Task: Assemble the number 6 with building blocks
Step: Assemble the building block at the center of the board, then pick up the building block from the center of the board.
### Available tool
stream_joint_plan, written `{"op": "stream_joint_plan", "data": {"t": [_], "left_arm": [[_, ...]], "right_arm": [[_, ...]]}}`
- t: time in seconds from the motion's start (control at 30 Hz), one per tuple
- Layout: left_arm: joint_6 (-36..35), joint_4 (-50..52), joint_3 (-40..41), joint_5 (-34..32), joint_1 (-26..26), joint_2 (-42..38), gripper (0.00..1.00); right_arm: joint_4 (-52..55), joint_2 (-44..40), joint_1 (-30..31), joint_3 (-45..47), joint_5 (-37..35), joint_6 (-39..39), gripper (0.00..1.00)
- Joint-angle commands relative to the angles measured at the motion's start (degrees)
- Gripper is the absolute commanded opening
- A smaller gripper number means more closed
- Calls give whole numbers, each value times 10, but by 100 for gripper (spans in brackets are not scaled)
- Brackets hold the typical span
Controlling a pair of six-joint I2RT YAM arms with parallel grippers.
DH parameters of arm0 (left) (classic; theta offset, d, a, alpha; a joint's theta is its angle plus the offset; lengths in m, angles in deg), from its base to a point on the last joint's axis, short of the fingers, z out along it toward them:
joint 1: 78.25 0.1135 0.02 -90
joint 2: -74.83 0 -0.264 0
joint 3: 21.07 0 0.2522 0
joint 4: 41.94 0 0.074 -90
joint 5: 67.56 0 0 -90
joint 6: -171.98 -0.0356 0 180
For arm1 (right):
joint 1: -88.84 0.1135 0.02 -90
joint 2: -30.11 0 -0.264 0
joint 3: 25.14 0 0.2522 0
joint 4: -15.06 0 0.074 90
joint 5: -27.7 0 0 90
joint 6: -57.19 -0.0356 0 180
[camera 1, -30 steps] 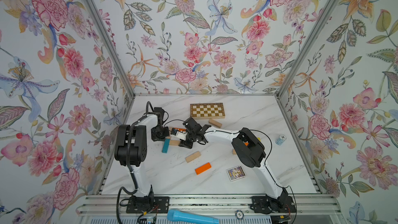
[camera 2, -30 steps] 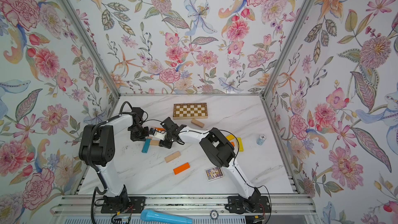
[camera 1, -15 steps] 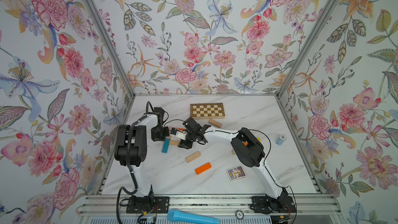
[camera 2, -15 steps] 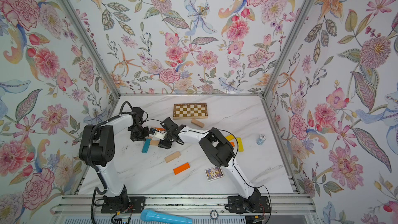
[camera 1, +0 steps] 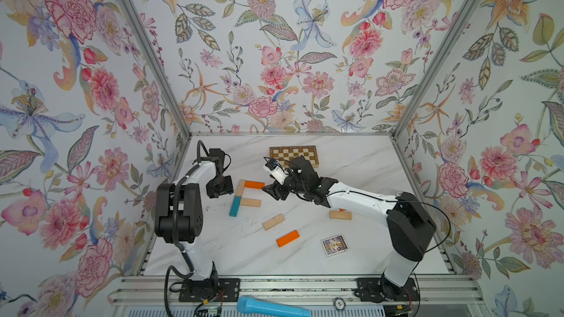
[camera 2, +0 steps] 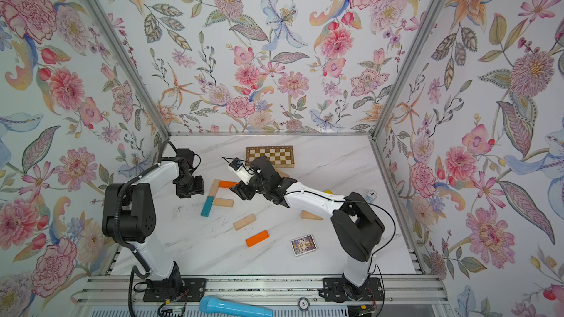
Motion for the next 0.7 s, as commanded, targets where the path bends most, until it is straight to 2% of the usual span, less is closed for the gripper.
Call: {"op": "stream_joint_plan", "data": {"t": [0.0, 0.1, 0.17, 0.3, 0.47, 0.67], "left_arm": [[-11, 31, -19, -36, -1, -72, 75], [-13, 39, -24, -32, -7, -126, 85], [-16, 50, -25, -39, -30, -163, 94], [-19, 66, -8, -26, -68, -213, 98], [-19, 50, 63, 24, -74, -283, 99], [-17, 24, 123, 23, -73, -324, 99]], "right_arm": [[-6, -65, 4, 91, -46, -70, 69], [20, -128, 14, 160, -69, -81, 69], [33, -163, 20, 203, -67, -82, 69], [69, -198, 36, 238, -57, -32, 67], [101, -182, 51, 236, -7, 113, 66], [199, -98, 60, 144, 21, 201, 65]]}}
